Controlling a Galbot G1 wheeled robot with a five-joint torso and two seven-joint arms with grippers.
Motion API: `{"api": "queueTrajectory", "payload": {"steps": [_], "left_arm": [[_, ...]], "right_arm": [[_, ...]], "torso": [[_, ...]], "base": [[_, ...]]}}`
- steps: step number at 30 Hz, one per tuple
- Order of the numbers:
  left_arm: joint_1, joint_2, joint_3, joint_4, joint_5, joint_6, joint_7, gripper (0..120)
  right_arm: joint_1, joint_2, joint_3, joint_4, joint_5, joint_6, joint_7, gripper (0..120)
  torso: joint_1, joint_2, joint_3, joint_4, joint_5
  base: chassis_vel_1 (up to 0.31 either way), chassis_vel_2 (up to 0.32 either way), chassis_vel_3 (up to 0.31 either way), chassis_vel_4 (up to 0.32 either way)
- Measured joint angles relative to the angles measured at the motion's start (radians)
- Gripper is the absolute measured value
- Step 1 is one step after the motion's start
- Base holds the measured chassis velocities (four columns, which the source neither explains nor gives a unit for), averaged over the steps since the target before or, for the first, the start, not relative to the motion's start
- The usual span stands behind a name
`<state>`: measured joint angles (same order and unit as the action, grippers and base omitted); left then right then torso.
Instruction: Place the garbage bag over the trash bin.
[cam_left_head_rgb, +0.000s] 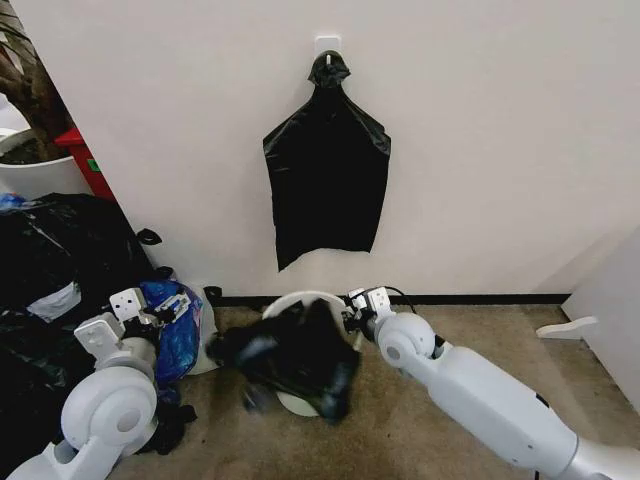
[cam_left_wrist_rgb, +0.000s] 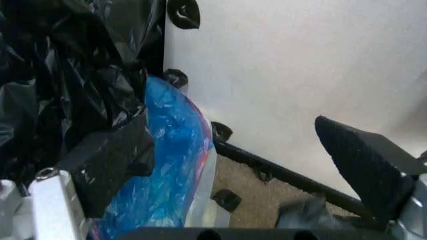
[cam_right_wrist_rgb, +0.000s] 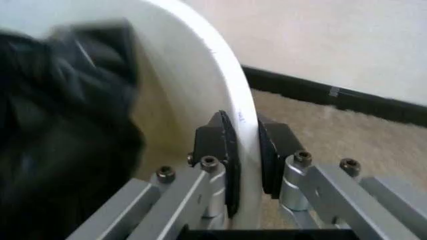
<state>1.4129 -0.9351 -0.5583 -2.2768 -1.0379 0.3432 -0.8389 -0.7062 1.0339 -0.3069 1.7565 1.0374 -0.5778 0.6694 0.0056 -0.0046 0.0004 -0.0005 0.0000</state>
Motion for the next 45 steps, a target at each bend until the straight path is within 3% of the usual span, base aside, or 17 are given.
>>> {"api": "queueTrajectory", "payload": {"steps": [5,12,16,20,29,31,32,35,45], "left_arm": [[0.007,-0.011,0.000,-0.010,0.003,-0.003,0.000,100],[0.015,-0.023,0.004,-0.017,0.011,-0.007,0.000,100],[0.017,-0.032,0.014,-0.035,0.013,-0.008,-0.001,100],[0.026,-0.039,0.016,-0.057,0.015,-0.008,-0.001,100],[0.048,-0.044,0.002,-0.088,0.015,-0.008,-0.003,100],[0.051,-0.046,0.001,-0.090,0.015,-0.008,-0.005,100],[0.053,-0.049,0.001,-0.090,0.015,-0.008,-0.007,100],[0.055,-0.053,0.001,-0.086,0.016,-0.011,-0.009,100],[0.042,-0.051,0.020,-0.073,0.016,-0.016,-0.012,100]], "right_arm": [[-0.169,0.006,0.115,0.106,0.043,0.122,0.146,7],[-0.359,0.006,0.281,0.257,0.099,0.202,0.247,6],[-0.473,0.057,0.396,0.303,0.104,0.282,0.302,6],[-0.542,0.099,0.421,0.299,0.067,0.351,0.322,6],[-0.615,0.126,0.426,0.287,-0.002,0.373,0.307,6],[-0.625,0.126,0.425,0.291,-0.018,0.368,0.304,11],[-0.643,0.123,0.419,0.304,-0.043,0.365,0.295,19],[-0.669,0.109,0.418,0.349,-0.118,0.367,0.275,29],[-0.678,0.044,0.400,0.492,-0.357,0.408,0.138,65]], "torso": [[0.000,0.000,0.000,-0.0001,0.0002],[0.000,0.000,0.000,0.0000,0.0000],[0.000,0.000,0.000,-0.0002,0.0002],[0.000,0.000,0.000,-0.0001,0.0002],[0.000,0.000,0.000,0.0000,-0.0002],[0.000,0.000,0.000,0.0000,0.0000],[0.000,0.000,0.000,-0.0002,0.0016],[0.000,0.000,0.000,0.0001,-0.0005],[0.000,0.000,0.000,-0.0002,0.0002]], "base": [[0.000,0.000,0.000,0.000],[0.000,0.000,0.000,0.000],[0.000,0.000,0.000,0.000],[0.000,0.000,0.000,0.000],[0.000,0.000,0.000,0.000],[0.000,0.000,0.000,0.000],[0.000,0.000,0.000,0.000],[0.000,0.000,0.000,0.000],[0.000,0.000,0.000,0.000]]}}
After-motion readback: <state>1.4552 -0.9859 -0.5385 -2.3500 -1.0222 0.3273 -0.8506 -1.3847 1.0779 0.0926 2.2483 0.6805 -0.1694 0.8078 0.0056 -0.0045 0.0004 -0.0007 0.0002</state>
